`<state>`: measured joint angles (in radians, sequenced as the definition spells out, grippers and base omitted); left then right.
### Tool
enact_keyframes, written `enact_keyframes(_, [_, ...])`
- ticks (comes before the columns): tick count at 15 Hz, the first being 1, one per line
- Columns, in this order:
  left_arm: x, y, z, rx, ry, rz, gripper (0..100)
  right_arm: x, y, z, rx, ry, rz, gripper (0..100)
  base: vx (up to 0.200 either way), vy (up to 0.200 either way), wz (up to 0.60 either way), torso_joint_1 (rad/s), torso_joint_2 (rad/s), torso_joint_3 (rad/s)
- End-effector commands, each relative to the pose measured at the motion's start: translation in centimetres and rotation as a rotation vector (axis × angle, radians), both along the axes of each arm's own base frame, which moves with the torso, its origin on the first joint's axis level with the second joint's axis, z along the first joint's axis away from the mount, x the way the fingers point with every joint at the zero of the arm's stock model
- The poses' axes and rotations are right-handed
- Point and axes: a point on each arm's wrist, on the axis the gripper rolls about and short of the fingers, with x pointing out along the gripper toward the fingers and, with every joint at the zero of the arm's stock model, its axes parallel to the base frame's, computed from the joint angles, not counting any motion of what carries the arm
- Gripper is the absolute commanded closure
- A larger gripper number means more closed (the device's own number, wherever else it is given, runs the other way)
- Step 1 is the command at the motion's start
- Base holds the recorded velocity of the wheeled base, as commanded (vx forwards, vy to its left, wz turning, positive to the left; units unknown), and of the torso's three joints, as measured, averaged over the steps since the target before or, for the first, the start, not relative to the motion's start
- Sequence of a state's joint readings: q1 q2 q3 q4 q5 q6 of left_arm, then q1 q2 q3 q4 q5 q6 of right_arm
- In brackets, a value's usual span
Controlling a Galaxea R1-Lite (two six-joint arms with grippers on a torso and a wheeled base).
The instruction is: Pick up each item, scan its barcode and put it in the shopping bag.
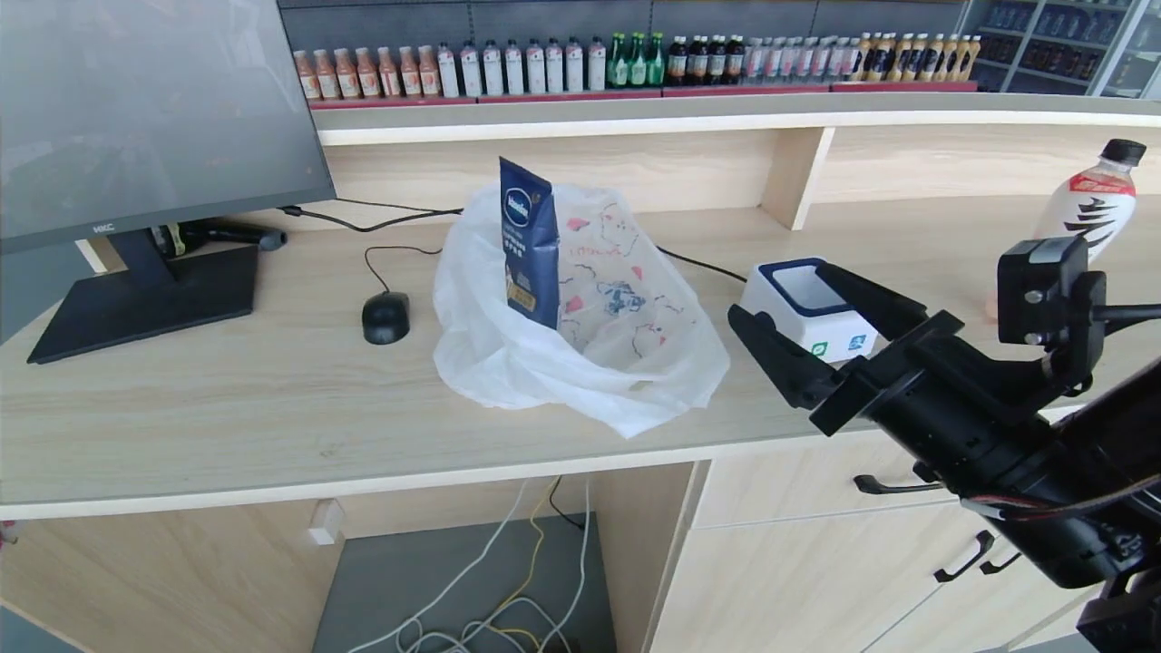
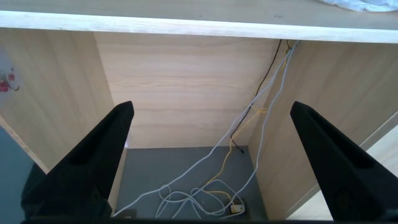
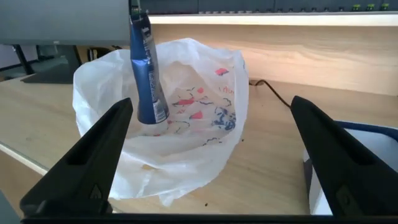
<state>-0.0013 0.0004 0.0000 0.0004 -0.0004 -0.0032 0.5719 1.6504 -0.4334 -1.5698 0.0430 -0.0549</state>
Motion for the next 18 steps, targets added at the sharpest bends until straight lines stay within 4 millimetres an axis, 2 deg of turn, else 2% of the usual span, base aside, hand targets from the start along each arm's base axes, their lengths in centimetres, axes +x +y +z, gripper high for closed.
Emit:
enact_keyframes(1, [0.0,0.0,0.0,-0.003,-0.001,0.002,0,-0.04,-0.01,0.03,0.0,-0.002,0.002,0,0.0,-0.2,0.0,0.007,0.0,0.007])
enact_keyframes(18, [0.0,0.0,0.0,-0.004,-0.001,0.002,0,0.21,0.14,-0.47,-0.01,0.015,0.0,0,0.0,-0.2,0.0,0.005,0.0,0.004])
